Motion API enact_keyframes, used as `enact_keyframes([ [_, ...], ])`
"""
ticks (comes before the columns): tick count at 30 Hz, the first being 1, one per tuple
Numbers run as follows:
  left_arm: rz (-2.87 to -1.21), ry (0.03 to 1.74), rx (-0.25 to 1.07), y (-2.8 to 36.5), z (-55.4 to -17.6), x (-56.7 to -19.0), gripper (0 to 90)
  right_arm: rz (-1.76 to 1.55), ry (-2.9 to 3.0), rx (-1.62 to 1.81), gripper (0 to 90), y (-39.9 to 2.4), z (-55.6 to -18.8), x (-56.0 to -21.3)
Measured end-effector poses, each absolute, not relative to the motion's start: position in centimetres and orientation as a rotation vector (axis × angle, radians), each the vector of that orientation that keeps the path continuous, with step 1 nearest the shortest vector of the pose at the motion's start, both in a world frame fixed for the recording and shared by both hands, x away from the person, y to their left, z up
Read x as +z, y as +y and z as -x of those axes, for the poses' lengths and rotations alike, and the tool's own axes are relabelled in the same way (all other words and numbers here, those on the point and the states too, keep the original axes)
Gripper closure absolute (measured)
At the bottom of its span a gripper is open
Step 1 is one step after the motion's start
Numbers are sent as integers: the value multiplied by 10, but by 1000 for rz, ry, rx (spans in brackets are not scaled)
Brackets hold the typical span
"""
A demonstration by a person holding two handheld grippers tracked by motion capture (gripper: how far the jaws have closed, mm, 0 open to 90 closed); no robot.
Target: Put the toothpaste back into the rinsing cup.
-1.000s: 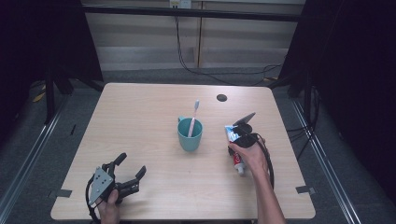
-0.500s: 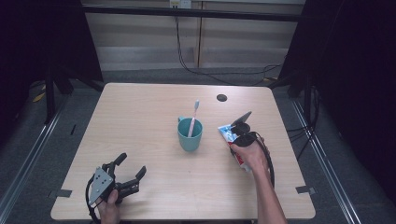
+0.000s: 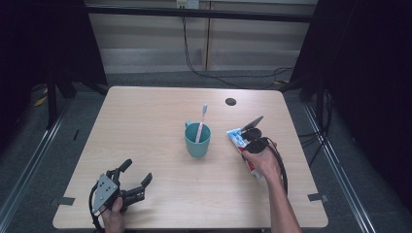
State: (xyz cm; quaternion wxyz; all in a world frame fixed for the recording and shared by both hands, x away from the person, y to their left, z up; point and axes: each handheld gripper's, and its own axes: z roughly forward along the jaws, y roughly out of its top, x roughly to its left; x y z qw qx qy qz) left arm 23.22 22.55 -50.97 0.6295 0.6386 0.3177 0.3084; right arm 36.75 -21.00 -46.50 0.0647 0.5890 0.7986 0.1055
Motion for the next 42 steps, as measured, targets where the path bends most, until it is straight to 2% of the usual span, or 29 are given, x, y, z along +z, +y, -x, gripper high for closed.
enact_keyframes([
  [23,-1460,730,700,225,-232,-510,156,-1782,2301,674,716,-228,-345,-451],
  [42,-1467,727,702,226,-232,-510,156,-1621,2148,976,718,-238,-321,-429],
])
